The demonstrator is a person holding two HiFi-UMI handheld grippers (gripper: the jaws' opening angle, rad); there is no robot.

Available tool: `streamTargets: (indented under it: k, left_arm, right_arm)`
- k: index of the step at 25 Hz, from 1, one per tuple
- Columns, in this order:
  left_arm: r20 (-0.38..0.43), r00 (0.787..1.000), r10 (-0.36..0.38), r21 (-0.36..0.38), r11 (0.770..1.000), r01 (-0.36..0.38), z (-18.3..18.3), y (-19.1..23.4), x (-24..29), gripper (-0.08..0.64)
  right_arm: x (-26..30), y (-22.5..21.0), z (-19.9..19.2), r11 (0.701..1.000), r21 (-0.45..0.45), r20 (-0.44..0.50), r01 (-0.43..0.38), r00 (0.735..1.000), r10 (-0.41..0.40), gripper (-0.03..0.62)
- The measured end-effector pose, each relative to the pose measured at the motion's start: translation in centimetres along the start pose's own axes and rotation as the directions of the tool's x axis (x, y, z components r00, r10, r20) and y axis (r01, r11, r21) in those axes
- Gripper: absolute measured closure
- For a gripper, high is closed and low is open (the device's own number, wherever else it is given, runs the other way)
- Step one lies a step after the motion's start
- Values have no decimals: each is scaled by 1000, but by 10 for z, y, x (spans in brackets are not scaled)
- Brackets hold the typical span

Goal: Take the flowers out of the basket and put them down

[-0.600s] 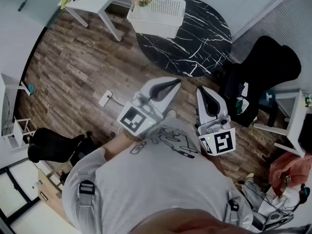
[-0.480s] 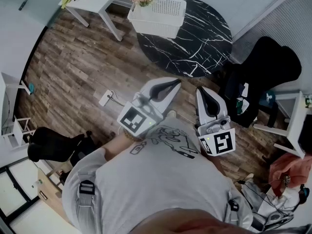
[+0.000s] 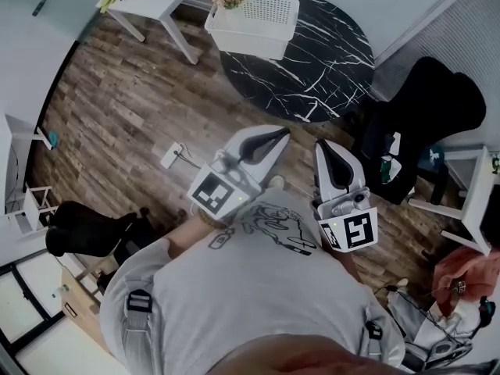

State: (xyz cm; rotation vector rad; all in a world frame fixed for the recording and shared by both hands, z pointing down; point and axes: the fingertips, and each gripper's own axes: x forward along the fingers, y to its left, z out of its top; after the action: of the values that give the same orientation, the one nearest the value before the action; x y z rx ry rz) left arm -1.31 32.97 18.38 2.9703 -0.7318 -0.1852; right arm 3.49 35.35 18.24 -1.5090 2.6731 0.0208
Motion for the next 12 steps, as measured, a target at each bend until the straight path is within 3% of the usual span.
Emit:
streamTargets:
  k: [12]
  left_arm:
    - [-38, 999, 20, -20, 1000, -20, -23, -18, 22, 557]
  right_arm:
    - [-23, -22, -16, 1000, 21, -31, -3, 1000, 4, 586]
